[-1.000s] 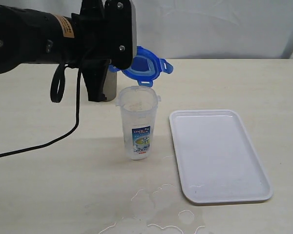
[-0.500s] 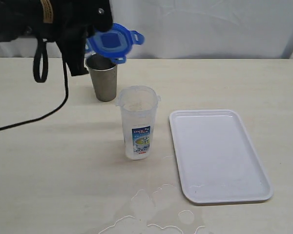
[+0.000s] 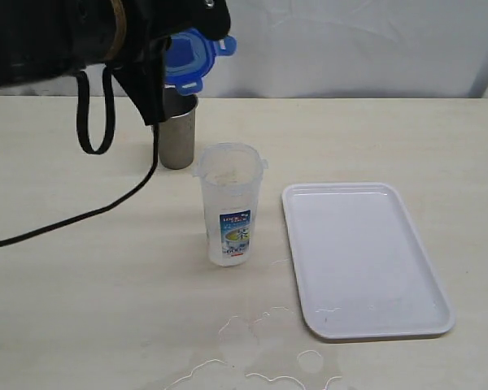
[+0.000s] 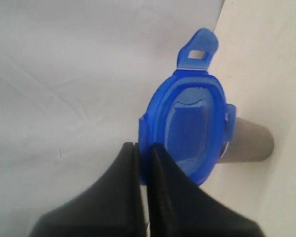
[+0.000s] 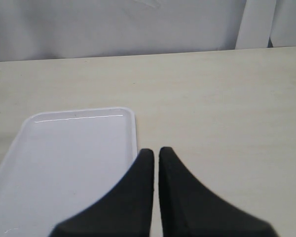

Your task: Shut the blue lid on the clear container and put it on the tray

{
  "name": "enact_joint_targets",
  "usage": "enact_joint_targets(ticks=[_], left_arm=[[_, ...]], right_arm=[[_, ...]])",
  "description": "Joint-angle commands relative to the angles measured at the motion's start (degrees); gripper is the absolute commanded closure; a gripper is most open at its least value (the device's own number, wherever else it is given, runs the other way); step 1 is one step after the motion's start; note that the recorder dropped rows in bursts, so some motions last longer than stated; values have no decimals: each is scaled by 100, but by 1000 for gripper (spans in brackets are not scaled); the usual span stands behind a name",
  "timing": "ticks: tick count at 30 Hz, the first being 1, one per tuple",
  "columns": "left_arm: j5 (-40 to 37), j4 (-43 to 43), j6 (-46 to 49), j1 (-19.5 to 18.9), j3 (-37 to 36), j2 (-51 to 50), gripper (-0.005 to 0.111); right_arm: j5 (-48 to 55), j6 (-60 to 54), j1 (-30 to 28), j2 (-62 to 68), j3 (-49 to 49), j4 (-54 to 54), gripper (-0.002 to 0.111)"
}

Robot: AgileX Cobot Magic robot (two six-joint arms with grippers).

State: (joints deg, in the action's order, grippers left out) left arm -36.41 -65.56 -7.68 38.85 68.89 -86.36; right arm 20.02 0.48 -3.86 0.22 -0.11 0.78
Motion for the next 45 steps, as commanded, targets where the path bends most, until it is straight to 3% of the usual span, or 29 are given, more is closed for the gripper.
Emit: enact_joint_targets(ticks=[1, 6, 10, 16, 20, 28, 45], left_arm=[[-254, 18, -108, 363, 44, -14, 107], [-25, 473, -95, 589, -65, -14, 107], [-429, 8, -353, 600, -357, -222, 107], [227, -336, -914, 615, -357, -234, 107], [-799, -574, -854, 718, -357, -337, 107], [-636, -896, -1125, 1230, -357, -465, 107], [-999, -739, -1202, 1250, -357, -515, 107]], right_arm=[[-23, -48, 4, -22, 11, 14, 104], [-23, -48, 4, -22, 11, 14, 104], [-23, -48, 4, -22, 11, 14, 104], [-23, -48, 4, -22, 11, 14, 104], [-23, -48, 4, -22, 11, 14, 104], [-23, -48, 4, -22, 11, 14, 104], [-23, -48, 4, -22, 11, 14, 104]])
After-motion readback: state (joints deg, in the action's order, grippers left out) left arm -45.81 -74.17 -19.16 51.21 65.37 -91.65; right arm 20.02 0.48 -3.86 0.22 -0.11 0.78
